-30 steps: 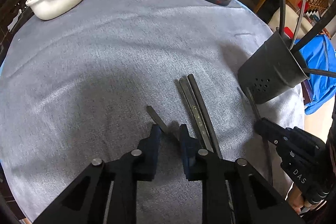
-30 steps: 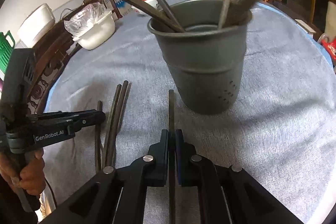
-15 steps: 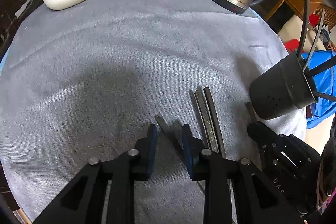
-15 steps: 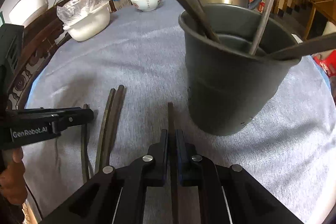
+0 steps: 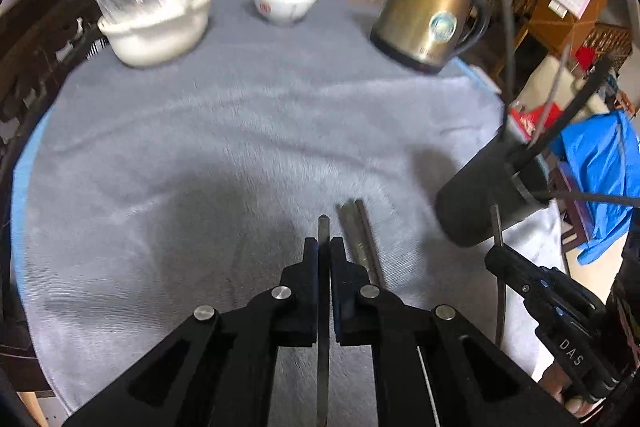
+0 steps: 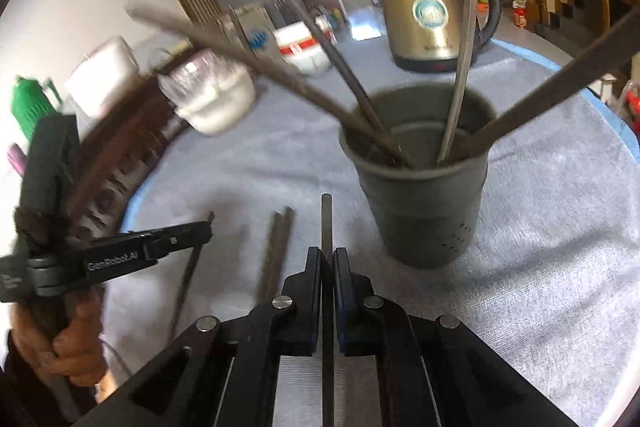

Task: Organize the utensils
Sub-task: 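Lift the held chopsticks with both grippers toward the gray cup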

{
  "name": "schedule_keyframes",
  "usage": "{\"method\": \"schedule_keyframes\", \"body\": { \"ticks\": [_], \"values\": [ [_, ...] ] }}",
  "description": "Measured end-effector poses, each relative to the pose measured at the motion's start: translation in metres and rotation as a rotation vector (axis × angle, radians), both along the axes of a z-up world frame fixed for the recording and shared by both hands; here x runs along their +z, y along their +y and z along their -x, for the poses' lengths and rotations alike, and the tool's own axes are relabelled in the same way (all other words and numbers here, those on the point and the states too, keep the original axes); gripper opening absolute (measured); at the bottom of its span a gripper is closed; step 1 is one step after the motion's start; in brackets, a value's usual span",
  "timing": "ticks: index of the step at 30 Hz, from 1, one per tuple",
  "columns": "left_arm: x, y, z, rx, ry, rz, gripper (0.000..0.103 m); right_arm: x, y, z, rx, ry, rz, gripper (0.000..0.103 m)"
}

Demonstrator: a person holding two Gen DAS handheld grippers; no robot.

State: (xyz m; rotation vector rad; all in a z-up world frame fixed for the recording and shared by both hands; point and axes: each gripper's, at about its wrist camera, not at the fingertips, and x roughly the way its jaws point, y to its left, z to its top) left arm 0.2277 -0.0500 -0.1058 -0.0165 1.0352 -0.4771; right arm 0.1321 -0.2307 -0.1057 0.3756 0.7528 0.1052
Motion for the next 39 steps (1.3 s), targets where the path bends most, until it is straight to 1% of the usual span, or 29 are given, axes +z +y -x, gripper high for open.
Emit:
{"method": "schedule_keyframes", "body": {
  "ticks": [8, 12, 18, 23, 32, 39],
  "values": [
    [0.058, 0.018, 0.023, 0.041, -0.140, 0.061, 0.006, 0.045, -0.001, 0.031, 0.013, -0.153, -0.024, 0.006],
    [0.091, 0.025, 0.040, 0.058, -0.231, 0.099, 0.006, 0.068, -0.002, 0.046, -0.005, -0.229, -0.011, 0.006],
    [0.125, 0.030, 0.060, 0.066, -0.324, 0.134, 0.006, 0.095, -0.007, 0.064, -0.042, -0.317, 0.005, 0.006],
    [0.139, 0.029, 0.074, 0.071, -0.373, 0.148, 0.006, 0.112, -0.019, 0.076, -0.089, -0.372, -0.002, 0.006],
    [0.168, 0.023, 0.094, 0.063, -0.445, 0.185, 0.006, 0.127, -0.043, 0.093, -0.175, -0.430, -0.032, 0.006],
    [0.185, 0.011, 0.109, 0.040, -0.492, 0.198, 0.006, 0.140, -0.062, 0.105, -0.240, -0.482, -0.059, 0.006]
  ]
}}
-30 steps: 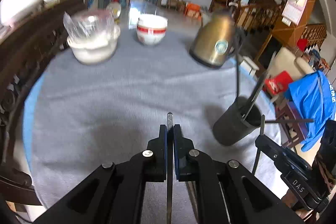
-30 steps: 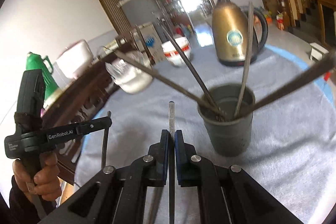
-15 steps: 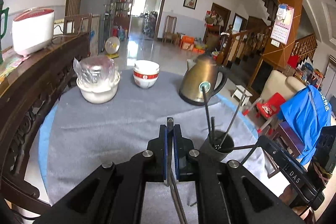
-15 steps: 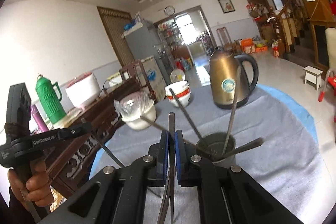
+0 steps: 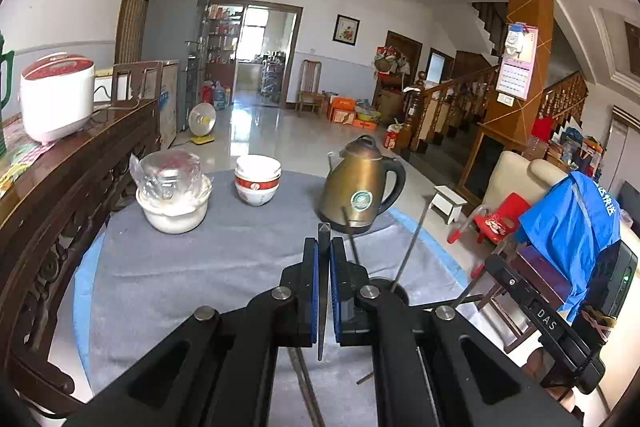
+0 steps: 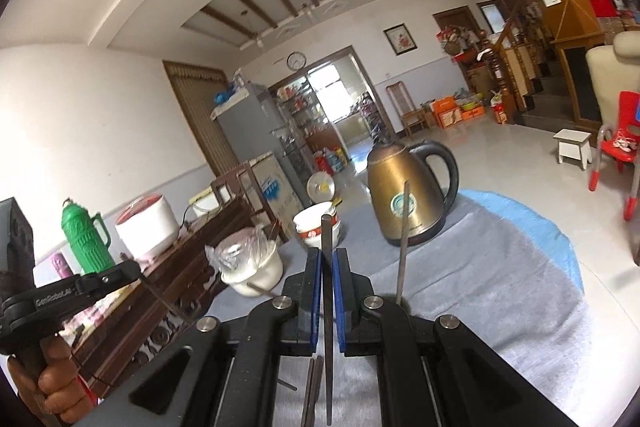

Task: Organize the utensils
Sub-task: 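Lift the held chopsticks with both grippers toward the gray cup, then lower the chopsticks into the gray cup and open both grippers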

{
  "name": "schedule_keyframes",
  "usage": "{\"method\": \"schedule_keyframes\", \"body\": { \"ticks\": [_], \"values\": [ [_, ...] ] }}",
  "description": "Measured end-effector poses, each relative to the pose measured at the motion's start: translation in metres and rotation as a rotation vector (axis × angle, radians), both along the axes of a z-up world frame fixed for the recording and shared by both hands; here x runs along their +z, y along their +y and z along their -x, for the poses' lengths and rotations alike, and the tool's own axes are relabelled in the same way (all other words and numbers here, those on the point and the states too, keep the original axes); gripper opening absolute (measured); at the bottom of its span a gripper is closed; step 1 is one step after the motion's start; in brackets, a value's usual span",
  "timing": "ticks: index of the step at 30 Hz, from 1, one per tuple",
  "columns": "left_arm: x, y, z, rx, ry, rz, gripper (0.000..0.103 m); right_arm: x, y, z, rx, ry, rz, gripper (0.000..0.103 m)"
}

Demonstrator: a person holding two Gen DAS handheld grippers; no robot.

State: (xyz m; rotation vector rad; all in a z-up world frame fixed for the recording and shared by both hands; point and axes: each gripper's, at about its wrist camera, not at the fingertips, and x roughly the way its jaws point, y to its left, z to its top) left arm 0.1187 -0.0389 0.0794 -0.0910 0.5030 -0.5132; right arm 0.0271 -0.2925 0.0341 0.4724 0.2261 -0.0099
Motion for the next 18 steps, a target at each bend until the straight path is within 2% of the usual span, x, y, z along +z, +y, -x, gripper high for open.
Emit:
{"method": "schedule_keyframes", "body": {
  "ticks": [12, 18],
  "values": [
    [0.033, -0.029, 0.013, -0.026, -0.069, 0.028, 0.006, 0.031, -0.021, 0.007, -0.109, -0.118, -0.020, 0.006],
    [0.044, -0.048, 0.014, -0.027, -0.112, 0.047, 0.006, 0.034, -0.032, 0.006, -0.188, -0.157, -0.048, 0.006]
  ]
}}
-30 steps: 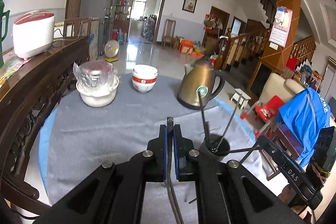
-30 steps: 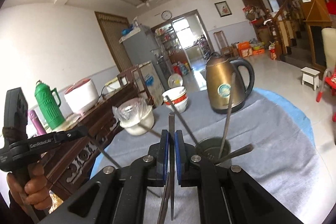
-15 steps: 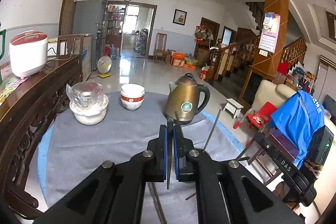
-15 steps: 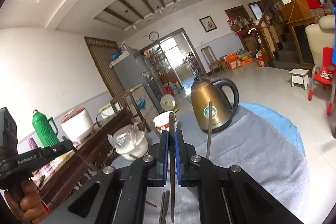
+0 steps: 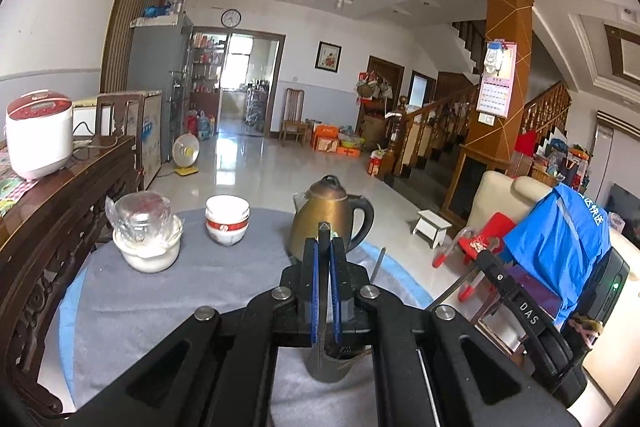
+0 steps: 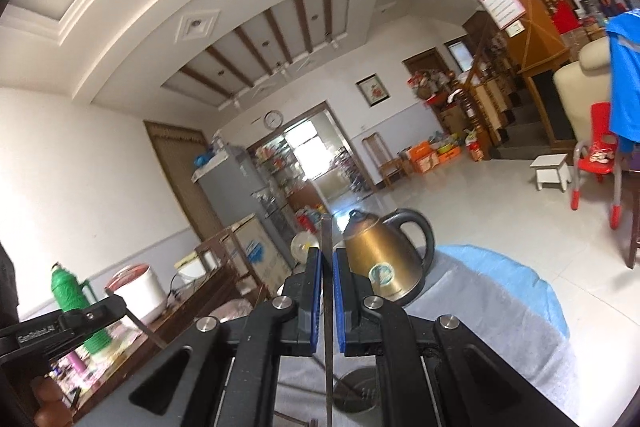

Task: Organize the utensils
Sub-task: 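Lower the chopsticks into the gray cup and open both grippers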

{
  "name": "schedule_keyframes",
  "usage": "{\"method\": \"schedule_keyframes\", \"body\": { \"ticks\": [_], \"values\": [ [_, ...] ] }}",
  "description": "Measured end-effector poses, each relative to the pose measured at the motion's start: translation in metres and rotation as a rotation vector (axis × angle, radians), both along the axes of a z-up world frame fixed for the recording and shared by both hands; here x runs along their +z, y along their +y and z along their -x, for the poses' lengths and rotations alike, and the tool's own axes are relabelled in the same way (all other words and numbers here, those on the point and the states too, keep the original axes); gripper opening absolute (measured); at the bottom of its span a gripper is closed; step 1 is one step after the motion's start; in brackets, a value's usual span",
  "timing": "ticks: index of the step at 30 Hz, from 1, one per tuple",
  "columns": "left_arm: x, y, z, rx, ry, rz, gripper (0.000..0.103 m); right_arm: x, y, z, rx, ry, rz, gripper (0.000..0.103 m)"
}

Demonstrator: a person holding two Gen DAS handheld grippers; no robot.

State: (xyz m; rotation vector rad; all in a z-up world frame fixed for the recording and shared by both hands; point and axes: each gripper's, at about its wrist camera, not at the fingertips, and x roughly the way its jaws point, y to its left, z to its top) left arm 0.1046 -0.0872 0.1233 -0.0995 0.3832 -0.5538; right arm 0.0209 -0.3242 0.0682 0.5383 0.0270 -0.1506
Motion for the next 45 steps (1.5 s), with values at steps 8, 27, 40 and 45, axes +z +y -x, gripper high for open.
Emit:
{"method": "schedule_keyframes", "body": {
  "ticks": [8, 27, 40, 45],
  "values": [
    [-0.004, -0.032, -0.003, 0.028, -0.057, -0.012, 0.006, -0.008, -0.004, -0.008, -0.091, -0.004, 0.020, 0.006],
    [-0.060, -0.069, -0.019, 0.052, -0.008, -0.092, 0.006, -0.032, -0.009, -0.022, -0.052, 0.088, 0.028, 0.006],
    [-0.064, -0.047, 0.006, 0.034, -0.038, -0.139, 0.044, -0.037, -0.021, -0.010, -0.020, 0.129, -0.049, 0.008],
    [-0.065, -0.030, 0.015, 0.047, -0.020, -0.138, 0.067, -0.041, -0.026, 0.001, -0.050, 0.144, -0.081, 0.010]
  ]
}}
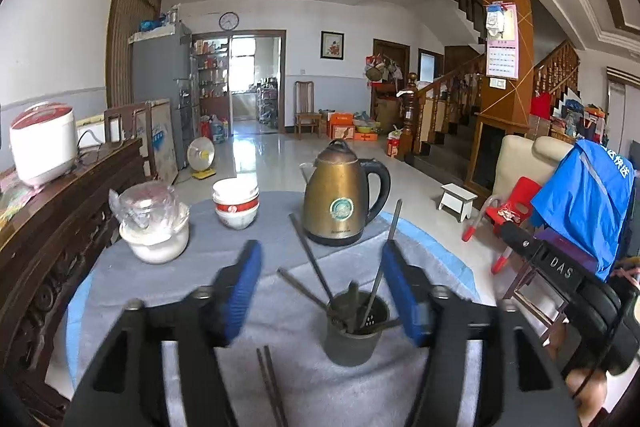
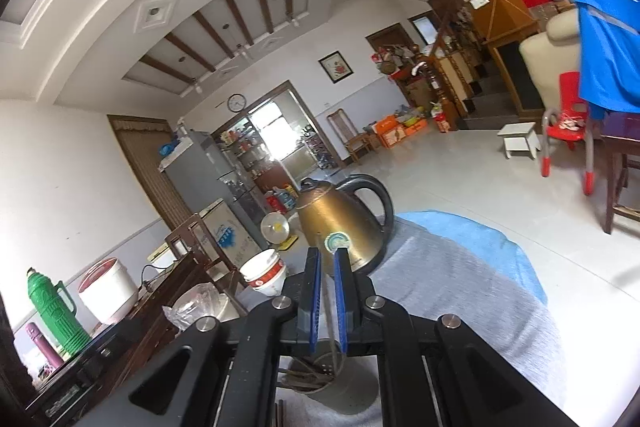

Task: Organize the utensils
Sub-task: 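Lower the chopsticks into the gray cup and open both grippers, then move both tools back down to the last chopstick pair on the cloth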

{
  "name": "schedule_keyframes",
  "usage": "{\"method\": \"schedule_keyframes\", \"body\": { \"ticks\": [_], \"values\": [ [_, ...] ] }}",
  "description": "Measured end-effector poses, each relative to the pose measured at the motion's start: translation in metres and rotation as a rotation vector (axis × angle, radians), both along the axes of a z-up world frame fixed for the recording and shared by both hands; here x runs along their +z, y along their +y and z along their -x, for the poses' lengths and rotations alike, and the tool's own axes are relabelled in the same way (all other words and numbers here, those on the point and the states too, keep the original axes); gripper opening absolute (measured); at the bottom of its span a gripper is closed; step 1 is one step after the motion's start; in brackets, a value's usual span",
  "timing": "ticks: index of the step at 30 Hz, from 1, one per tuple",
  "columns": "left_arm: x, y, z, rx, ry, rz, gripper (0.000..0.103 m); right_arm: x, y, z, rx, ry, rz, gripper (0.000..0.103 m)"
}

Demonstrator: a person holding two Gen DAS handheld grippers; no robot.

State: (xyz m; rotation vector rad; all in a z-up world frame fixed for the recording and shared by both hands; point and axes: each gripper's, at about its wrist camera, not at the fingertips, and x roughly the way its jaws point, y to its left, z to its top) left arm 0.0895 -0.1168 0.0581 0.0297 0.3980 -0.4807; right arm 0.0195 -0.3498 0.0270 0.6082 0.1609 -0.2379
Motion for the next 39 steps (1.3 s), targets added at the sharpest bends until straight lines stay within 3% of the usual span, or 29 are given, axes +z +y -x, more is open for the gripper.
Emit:
{"method": "schedule_keyframes", "body": {
  "ticks": [1, 2, 3, 5, 9, 18, 26, 35, 39],
  "values": [
    [-0.001, 0.003, 0.001, 0.001, 0.008, 0.002, 0.068, 0.000, -0.001, 0.002, -0.005, 0.003, -0.007, 0.013],
    [-0.003, 0.005, 0.003, 0.003, 0.017, 0.000, 0.070, -0.001, -0.002, 0.004, -0.011, 0.004, -0.013, 0.025],
    [-0.005, 0.008, 0.004, 0.007, 0.030, -0.002, 0.072, -0.003, -0.004, 0.009, -0.017, 0.001, -0.026, 0.046],
    [-0.011, 0.012, 0.006, 0.012, 0.059, -0.007, 0.076, -0.006, -0.007, 0.021, -0.035, -0.030, -0.051, 0.070],
    [-0.024, 0.020, 0.011, 0.036, 0.115, -0.047, 0.076, -0.004, -0.003, 0.036, -0.095, -0.020, 0.013, 0.070],
    [-0.054, 0.038, 0.028, 0.082, 0.219, -0.136, 0.076, -0.007, 0.003, 0.066, -0.143, 0.048, 0.035, 0.068],
    [-0.075, 0.053, 0.055, 0.125, 0.298, -0.212, 0.076, -0.032, 0.026, 0.081, -0.069, 0.154, 0.038, 0.068],
    [-0.095, 0.087, 0.075, 0.224, 0.382, -0.224, 0.076, -0.082, 0.061, 0.090, 0.087, 0.310, -0.018, 0.069],
    [-0.108, 0.101, 0.086, 0.251, 0.424, -0.227, 0.076, -0.087, 0.090, 0.091, 0.169, 0.327, 0.008, 0.069]
  ]
}}
